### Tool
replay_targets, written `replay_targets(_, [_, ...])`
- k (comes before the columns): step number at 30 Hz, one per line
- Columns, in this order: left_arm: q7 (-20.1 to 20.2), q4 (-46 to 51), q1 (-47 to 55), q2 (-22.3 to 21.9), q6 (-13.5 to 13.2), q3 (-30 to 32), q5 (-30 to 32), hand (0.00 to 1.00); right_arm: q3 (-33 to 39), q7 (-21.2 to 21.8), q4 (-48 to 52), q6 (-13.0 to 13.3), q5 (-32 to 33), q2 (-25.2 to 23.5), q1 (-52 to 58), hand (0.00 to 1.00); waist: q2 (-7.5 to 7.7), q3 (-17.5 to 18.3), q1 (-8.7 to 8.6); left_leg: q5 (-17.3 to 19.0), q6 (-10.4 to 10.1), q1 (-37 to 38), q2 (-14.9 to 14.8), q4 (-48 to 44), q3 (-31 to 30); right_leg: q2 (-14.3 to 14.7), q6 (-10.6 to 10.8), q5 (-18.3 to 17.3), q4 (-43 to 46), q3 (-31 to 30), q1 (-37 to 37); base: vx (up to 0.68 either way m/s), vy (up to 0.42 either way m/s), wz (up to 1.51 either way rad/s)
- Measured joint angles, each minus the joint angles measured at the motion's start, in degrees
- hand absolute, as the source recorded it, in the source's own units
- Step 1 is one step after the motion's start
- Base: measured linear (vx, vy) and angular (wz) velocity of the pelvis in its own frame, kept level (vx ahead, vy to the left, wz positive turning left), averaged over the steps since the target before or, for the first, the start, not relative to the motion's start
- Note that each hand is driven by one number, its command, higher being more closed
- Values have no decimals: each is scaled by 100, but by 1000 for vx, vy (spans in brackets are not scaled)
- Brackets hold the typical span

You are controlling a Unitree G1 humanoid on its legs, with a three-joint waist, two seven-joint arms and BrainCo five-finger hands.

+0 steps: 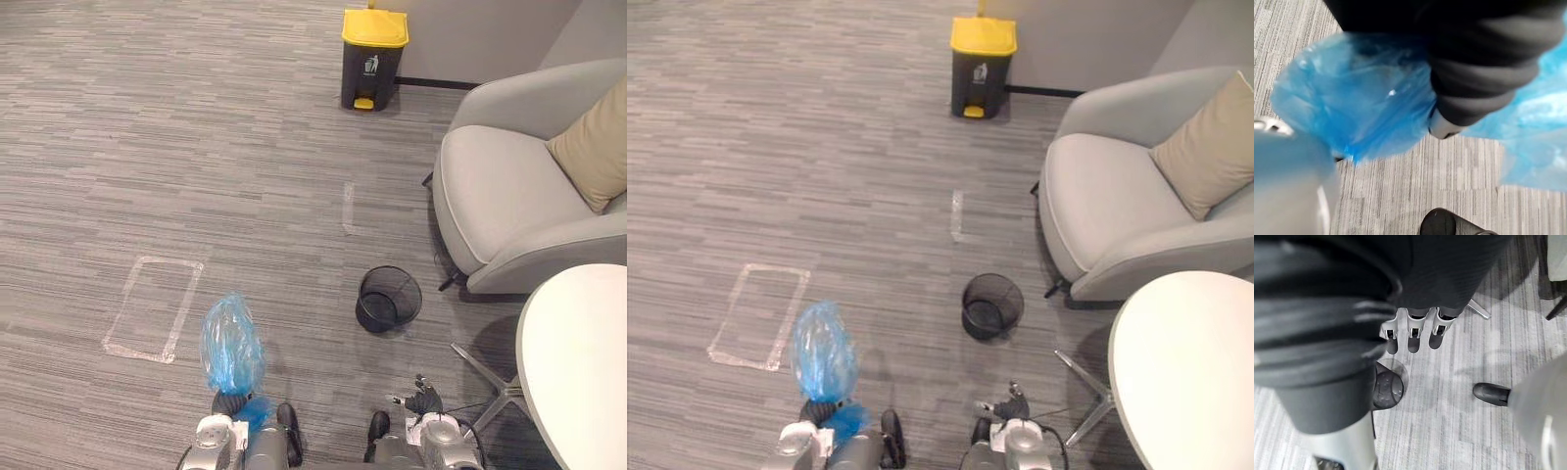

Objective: Gather rubbish on tea table into small bin, then transfer packed bag to large trash can.

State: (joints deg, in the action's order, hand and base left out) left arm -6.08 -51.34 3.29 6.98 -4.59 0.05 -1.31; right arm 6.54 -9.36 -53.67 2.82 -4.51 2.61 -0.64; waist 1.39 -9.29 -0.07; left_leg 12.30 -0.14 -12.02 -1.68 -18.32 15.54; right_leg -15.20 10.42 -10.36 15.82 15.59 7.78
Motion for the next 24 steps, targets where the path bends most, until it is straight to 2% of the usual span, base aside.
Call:
replay_targets(2, [-3,-8,22,23,3,1,0,100,1,10,-4,-8,-2,10,65,0,59,13,-7,202,90,-4,161,-203,-150,-122,-33,-78,589,-235,104,194,78,35])
replay_targets(3, [-13,-6,20,21,3,6,-2,100,-4,26,-12,-27,0,19,49,0,41,5,-25,308,138,77,174,-243,-228,-197,-161,34,1563,-472,523,210,94,37])
replay_targets(5, [-20,1,19,78,6,12,-4,100,-47,42,-41,-26,0,-21,23,0,-54,-47,-47,387,187,269,38,-238,-358,71,-288,-271,2007,-649,833,238,41,25])
replay_targets(8, [-33,0,4,155,8,95,-4,100,-113,42,-147,-9,-1,-3,-153,0,-15,-57,-90,473,90,780,-119,73,-377,641,-559,-337,1610,-374,1148,322,-73,9])
replay_targets(9, [-32,-7,-22,151,9,109,-4,100,-113,41,-145,-7,0,20,-182,0,-29,-75,-102,476,19,958,-162,210,-374,816,-676,-248,1294,-255,1220,381,-91,6])
replay_targets(10, [-28,-6,-62,155,4,106,-4,100,-110,38,-141,-7,0,36,-193,0,-18,-73,-115,494,-95,1188,-165,413,-385,995,-759,-3,725,-135,1230,493,-114,19])
replay_targets(11, [-24,-26,-87,183,1,102,-4,100,-98,37,-135,-8,-1,43,-158,0,26,-67,-180,544,-208,1367,-126,576,-451,1118,-998,573,363,-215,1219,558,-126,38])
replay_targets(12, [-23,-101,-131,127,1,96,-3,100,-80,39,-134,-10,-1,101,-108,0,-8,-38,-259,583,-278,1510,-183,640,-577,1159,-1253,690,461,-212,1168,511,-110,33])
replay_targets(13, [-5,-135,-158,66,-4,69,-2,100,-12,36,-130,-11,0,143,-72,0,-114,5,-263,520,-390,1595,-273,746,-583,1194,-1286,592,531,-125,1163,536,-123,26])
replay_targets(15, [14,-133,-288,-12,-9,72,0,100,77,37,-125,-15,0,206,-107,0,-216,-12,-296,304,-720,1606,-353,650,-558,1212,-1368,333,574,-23,1037,496,-132,12])
replay_targets(16, [15,-127,-309,-29,-9,82,1,100,155,38,-127,-19,1,188,-98,0,-220,-14,-292,230,-818,1573,-362,352,-522,1246,-1362,281,472,-16,865,477,-138,8])
replay_targets(17, [13,-94,-300,-94,-9,136,1,100,173,36,-83,-29,3,178,-33,0,-242,-29,-312,140,-861,1334,-504,-720,-504,1347,-1348,262,151,-26,398,485,-92,-4])
replay_targets(18, [13,-5,-238,-158,-10,167,0,100,148,35,-2,-42,6,169,15,0,-244,-43,-243,78,-744,923,-717,-1950,-430,1427,-1348,249,-128,-99,-38,545,-44,-25])
replay_targets(20, [24,182,-137,-304,-13,257,-4,100,182,22,204,-49,10,76,22,0,-239,-49,-74,451,-429,326,-1047,-3240,-79,1483,-1417,190,-409,-419,-562,413,65,-68])
replay_targets(22, [41,239,-152,-392,-15,284,-6,100,204,20,255,-45,12,69,-106,0,-200,-63,24,663,-359,-207,-1075,-3021,34,1404,-1410,186,-566,-723,-746,304,148,-82])
replay_targets(23, [58,234,-162,-394,-12,293,-5,100,228,16,246,-52,12,16,-204,0,-175,-78,61,665,-384,-498,-1058,-2511,-15,1301,-1316,131,-633,-880,-819,348,247,-76])
replay_targets(24, [64,226,-194,-402,-8,293,-4,100,243,-14,246,-55,11,-22,-254,0,-171,-95,61,600,-396,-670,-1019,-1927,-115,1188,-1134,24,-630,-981,-880,285,244,-64])
